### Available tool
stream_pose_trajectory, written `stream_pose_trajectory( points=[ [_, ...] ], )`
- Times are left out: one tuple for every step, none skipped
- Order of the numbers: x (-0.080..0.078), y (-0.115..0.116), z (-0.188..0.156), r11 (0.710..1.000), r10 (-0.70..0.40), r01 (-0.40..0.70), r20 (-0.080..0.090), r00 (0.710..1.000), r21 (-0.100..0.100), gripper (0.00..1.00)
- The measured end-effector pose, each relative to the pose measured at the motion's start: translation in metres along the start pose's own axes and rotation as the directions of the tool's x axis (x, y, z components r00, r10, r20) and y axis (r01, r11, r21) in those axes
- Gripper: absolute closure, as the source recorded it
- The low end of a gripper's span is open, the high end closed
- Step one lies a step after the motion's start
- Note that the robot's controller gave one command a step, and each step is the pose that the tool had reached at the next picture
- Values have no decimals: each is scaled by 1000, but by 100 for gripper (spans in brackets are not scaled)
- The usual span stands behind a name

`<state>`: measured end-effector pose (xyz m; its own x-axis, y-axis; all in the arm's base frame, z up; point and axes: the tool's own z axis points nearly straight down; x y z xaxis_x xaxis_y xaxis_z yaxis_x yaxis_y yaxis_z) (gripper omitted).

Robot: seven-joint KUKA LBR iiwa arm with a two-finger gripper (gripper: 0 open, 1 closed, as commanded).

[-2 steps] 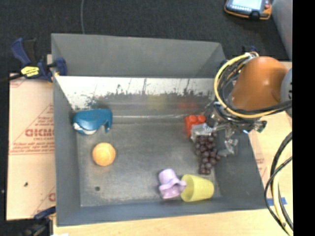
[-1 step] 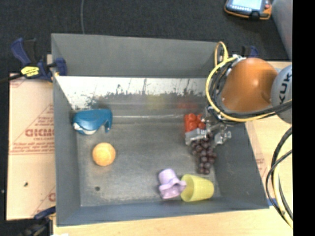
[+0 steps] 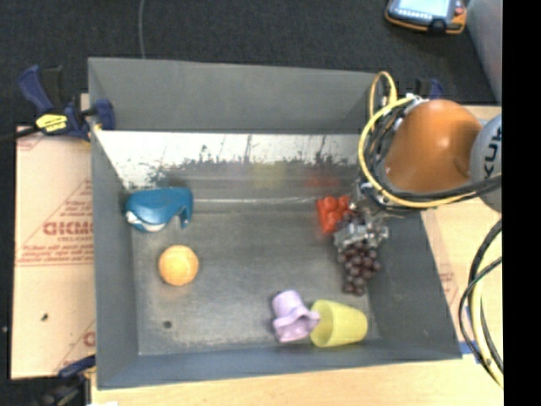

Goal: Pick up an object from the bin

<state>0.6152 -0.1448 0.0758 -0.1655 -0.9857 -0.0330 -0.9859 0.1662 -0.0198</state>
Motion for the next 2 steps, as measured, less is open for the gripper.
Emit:
stream_pose_trajectory(
  points=[
    [0, 0, 0, 1000, 1, -1, 1, 1000, 0, 100],
    [2, 4, -26, 1000, 3, -4, -5, 1000, -16, 100]
  ],
)
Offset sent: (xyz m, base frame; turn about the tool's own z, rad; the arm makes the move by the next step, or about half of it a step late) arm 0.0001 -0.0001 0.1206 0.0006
